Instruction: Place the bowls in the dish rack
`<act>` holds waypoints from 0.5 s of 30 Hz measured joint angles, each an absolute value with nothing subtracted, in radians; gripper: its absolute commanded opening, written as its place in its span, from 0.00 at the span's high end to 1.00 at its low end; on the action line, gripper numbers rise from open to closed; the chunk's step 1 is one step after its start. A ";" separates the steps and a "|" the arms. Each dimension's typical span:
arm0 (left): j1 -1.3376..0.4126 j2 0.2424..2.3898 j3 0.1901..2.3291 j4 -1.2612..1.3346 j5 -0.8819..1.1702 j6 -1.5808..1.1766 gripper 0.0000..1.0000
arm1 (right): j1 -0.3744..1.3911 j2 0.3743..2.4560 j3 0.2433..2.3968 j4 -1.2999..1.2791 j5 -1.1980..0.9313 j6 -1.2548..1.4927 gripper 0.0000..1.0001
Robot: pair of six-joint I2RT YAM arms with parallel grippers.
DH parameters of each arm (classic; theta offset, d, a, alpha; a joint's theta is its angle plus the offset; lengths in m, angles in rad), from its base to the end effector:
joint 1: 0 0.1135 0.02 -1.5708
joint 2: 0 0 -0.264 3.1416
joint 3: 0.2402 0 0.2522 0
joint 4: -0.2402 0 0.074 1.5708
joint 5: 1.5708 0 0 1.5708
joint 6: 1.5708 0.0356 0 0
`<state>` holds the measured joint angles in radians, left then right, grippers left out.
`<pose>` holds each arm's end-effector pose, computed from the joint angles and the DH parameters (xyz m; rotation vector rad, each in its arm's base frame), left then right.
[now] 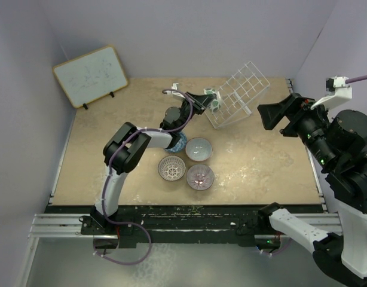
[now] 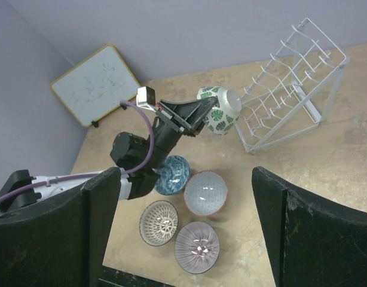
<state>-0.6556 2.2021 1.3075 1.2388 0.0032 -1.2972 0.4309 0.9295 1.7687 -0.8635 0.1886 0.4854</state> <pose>0.3797 -0.2922 0.2101 -0.4442 1.3472 -1.6710 0.0846 0.0315 0.5448 0.1932 1.6117 0.5606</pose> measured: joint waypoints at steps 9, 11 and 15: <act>-0.611 2.261 1.377 1.195 0.109 -1.344 1.00 | 0.431 0.929 1.745 -0.863 0.189 0.485 0.07; -0.610 2.275 1.377 1.191 0.111 -1.351 1.00 | 0.431 0.930 1.743 -0.863 0.189 0.485 0.07; -0.610 2.281 1.377 1.188 0.117 -1.354 1.00 | 0.431 0.929 1.743 -0.863 0.188 0.485 0.07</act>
